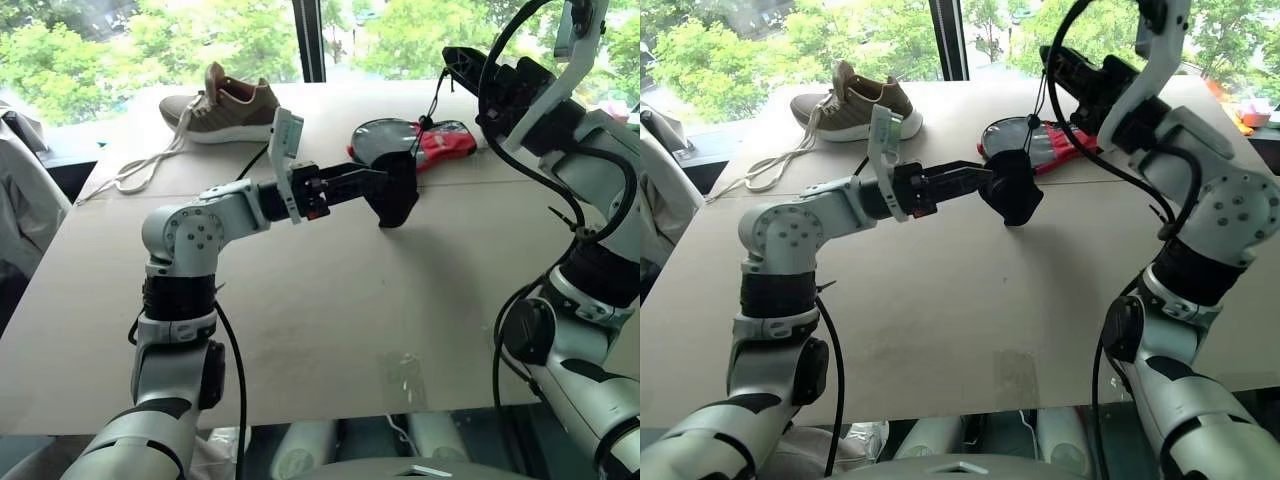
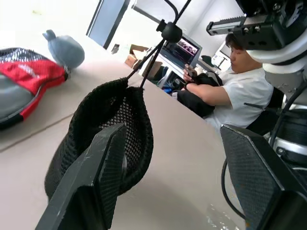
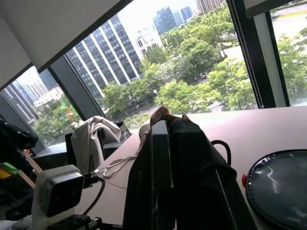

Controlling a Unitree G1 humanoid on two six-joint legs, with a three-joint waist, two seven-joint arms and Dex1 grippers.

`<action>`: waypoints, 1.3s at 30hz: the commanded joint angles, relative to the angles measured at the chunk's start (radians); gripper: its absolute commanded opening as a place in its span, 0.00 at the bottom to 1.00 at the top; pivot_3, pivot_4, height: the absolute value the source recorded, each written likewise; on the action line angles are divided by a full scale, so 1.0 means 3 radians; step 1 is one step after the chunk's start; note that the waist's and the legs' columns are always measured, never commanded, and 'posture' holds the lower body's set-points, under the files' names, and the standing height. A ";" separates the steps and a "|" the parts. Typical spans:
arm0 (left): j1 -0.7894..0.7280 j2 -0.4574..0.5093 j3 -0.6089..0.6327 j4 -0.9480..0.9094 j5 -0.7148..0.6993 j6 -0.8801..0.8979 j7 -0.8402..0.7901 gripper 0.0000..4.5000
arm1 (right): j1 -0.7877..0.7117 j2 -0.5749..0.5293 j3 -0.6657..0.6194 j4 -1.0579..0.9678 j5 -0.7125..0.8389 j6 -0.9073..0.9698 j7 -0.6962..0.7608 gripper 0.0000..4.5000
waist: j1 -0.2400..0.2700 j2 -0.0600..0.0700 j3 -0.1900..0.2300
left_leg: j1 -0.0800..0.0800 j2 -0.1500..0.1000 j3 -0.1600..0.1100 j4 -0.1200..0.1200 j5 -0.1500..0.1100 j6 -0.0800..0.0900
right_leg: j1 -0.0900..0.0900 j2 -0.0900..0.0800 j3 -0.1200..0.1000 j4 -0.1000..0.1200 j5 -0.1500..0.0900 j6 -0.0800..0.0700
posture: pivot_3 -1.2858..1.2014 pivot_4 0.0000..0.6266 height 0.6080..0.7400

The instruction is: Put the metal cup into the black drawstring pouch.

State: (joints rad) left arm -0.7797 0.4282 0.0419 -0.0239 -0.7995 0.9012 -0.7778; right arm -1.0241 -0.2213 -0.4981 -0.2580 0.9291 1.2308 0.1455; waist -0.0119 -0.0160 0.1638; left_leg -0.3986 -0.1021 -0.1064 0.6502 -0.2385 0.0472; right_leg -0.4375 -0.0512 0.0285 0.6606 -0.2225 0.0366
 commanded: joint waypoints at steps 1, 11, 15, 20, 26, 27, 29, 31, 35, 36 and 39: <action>-0.0188 -0.0068 -0.0168 0.0059 0.0342 -0.0506 -0.0142 0.71 | -0.0123 -0.0051 0.0040 -0.0019 0.0182 -0.0061 -0.0029 0.00 | 0.0001 0.0000 0.0000 | -0.0001 0.0000 0.0000 -0.0001 0.0000 0.0000 | -0.0001 0.0000 0.0000 -0.0001 0.0000 0.0000 | 0.52 0.24 1.00; -0.0664 -0.0516 -0.0060 0.0621 0.0695 -0.1149 0.0023 0.71 | -0.0045 -0.0103 0.0260 -0.0041 0.0390 -0.0075 -0.0109 0.00 | -0.0017 0.0000 0.0000 | -0.0008 0.0000 0.0001 -0.0001 0.0000 0.0001 | -0.0008 0.0000 0.0001 0.0001 0.0000 0.0000 | 0.52 0.24 1.00; -0.0708 -0.0555 -0.0046 0.0707 0.0744 -0.1253 0.0012 0.71 | -0.0012 -0.0104 0.0308 -0.0049 0.0461 -0.0104 -0.0152 0.00 | -0.0016 0.0000 0.0000 | -0.0009 0.0000 0.0001 -0.0001 0.0000 0.0001 | -0.0009 0.0000 0.0001 0.0002 0.0000 0.0000 | 0.52 0.24 1.00; -0.0696 -0.0565 -0.0027 0.0736 0.0725 -0.1211 -0.0026 0.71 | 0.0020 -0.0127 0.0344 -0.0051 0.0546 -0.0143 -0.0197 0.00 | -0.0013 0.0000 0.0000 | -0.0010 0.0000 0.0001 0.0002 0.0000 0.0001 | -0.0009 0.0000 0.0001 0.0002 0.0000 0.0000 | 0.52 0.24 1.00; -0.0635 -0.0577 -0.0029 0.0654 0.0677 -0.1054 -0.0053 0.60 | 0.0030 -0.0149 0.0370 -0.0043 0.0629 -0.0186 -0.0264 0.00 | -0.0014 0.0000 0.0000 | -0.0010 0.0000 0.0001 0.0002 0.0000 0.0001 | -0.0010 0.0000 0.0000 0.0002 0.0000 0.0000 | 0.52 0.24 1.00; -0.0630 -0.0575 -0.0039 0.0641 0.0677 -0.1032 -0.0062 0.54 | 0.0035 -0.0153 0.0375 -0.0042 0.0640 -0.0192 -0.0274 0.00 | -0.0014 0.0000 0.0000 | -0.0010 0.0000 0.0001 0.0002 0.0000 0.0001 | -0.0009 0.0000 0.0000 0.0002 0.0000 0.0000 | 0.52 0.24 1.00; -0.0600 -0.0554 -0.0114 0.0606 0.0733 -0.1013 -0.0098 0.35 | 0.0038 -0.0160 0.0384 -0.0036 0.0664 -0.0207 -0.0306 0.00 | -0.0015 0.0000 0.0000 | -0.0010 0.0000 0.0001 0.0002 0.0000 0.0001 | -0.0010 0.0000 0.0000 0.0002 0.0000 0.0000 | 0.52 0.24 1.00; -0.0585 -0.0558 -0.0137 0.0588 0.0756 -0.1002 -0.0111 0.26 | 0.0035 -0.0168 0.0397 -0.0029 0.0689 -0.0223 -0.0330 0.00 | -0.0014 0.0000 0.0000 | -0.0010 0.0000 0.0001 0.0002 0.0000 0.0001 | -0.0010 0.0000 0.0000 0.0002 0.0000 0.0000 | 0.52 0.24 1.00; -0.0596 -0.0576 -0.0133 0.0598 0.0755 -0.0980 -0.0096 0.26 | 0.0035 -0.0187 0.0420 -0.0017 0.0722 -0.0252 -0.0356 0.00 | -0.0014 0.0000 0.0000 | -0.0010 0.0000 0.0001 0.0002 0.0000 0.0001 | -0.0010 0.0000 0.0000 0.0003 0.0000 0.0000 | 0.52 0.24 1.00; -0.0591 -0.0578 -0.0142 0.0596 0.0760 -0.0979 -0.0099 0.26 | 0.0035 -0.0193 0.0426 -0.0014 0.0729 -0.0259 -0.0362 0.00 | -0.0014 0.0000 0.0000 | -0.0010 0.0000 0.0001 0.0002 0.0000 0.0001 | -0.0010 0.0000 0.0000 0.0003 0.0000 0.0000 | 0.52 0.24 1.00; -0.0586 -0.0593 -0.0135 0.0589 0.0749 -0.0967 -0.0086 0.26 | 0.0035 -0.0210 0.0444 -0.0006 0.0753 -0.0280 -0.0378 0.00 | -0.0014 0.0000 0.0000 | -0.0010 0.0000 0.0001 0.0002 0.0000 0.0001 | -0.0010 0.0000 0.0000 0.0003 0.0000 0.0000 | 0.52 0.24 1.00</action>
State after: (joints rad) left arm -0.9455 0.2533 -0.0029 0.1983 -0.5712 0.6113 -0.8025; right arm -1.0048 -0.2721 -0.3628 -0.2341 1.1266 1.1715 0.0334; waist -0.0160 -0.0160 0.1638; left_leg -0.4016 -0.1020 -0.1061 0.6507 -0.2384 0.0476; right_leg -0.4404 -0.0511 0.0286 0.6614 -0.2225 0.0367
